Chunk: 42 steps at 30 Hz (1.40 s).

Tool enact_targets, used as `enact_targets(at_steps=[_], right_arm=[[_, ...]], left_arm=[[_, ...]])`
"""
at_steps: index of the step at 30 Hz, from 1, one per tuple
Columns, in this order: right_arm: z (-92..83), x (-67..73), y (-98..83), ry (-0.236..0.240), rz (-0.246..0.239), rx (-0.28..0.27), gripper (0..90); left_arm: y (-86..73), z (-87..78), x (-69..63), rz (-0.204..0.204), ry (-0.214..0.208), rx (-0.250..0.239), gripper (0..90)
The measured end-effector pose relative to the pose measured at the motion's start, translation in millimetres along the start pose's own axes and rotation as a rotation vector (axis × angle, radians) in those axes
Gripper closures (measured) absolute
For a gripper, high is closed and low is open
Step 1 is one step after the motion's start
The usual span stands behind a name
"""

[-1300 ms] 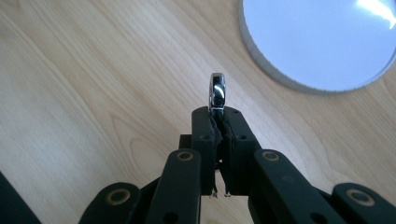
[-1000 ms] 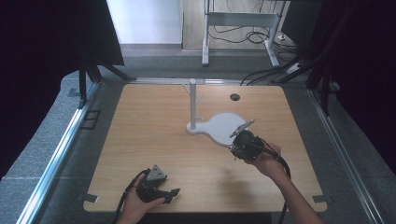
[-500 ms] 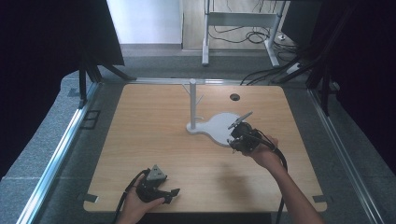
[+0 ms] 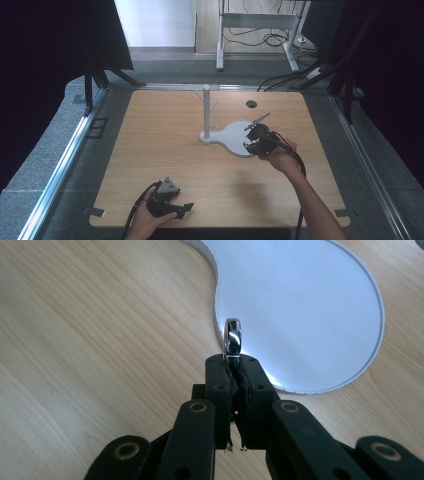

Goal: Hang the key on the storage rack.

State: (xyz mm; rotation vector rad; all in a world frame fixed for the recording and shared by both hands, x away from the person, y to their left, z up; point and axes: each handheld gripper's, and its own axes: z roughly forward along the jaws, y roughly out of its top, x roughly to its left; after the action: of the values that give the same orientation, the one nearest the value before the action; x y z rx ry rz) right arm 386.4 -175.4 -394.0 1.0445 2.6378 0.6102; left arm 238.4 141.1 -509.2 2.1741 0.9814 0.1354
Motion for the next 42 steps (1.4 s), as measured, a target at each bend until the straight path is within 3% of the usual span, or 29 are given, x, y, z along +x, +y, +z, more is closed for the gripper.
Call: enact_targets(at_steps=[17,27,42], right_arm=[[-0.8,-14.8,18.8,0.010,0.037,-0.044,84.8],[7.2,-18.1,24.1,0.016,0.049,-0.038,84.8],[5.4,-17.0,35.8,0.008,0.047,-0.038,84.8]], left_arm=[[-0.2,0.6,0.3,-0.001,0.003,0.006,25.9],[-0.2,0.7,0.2,-0.001,0.001,0.007,26.0],[-0.1,0.4,0.3,-0.001,0.001,0.004,26.0]])
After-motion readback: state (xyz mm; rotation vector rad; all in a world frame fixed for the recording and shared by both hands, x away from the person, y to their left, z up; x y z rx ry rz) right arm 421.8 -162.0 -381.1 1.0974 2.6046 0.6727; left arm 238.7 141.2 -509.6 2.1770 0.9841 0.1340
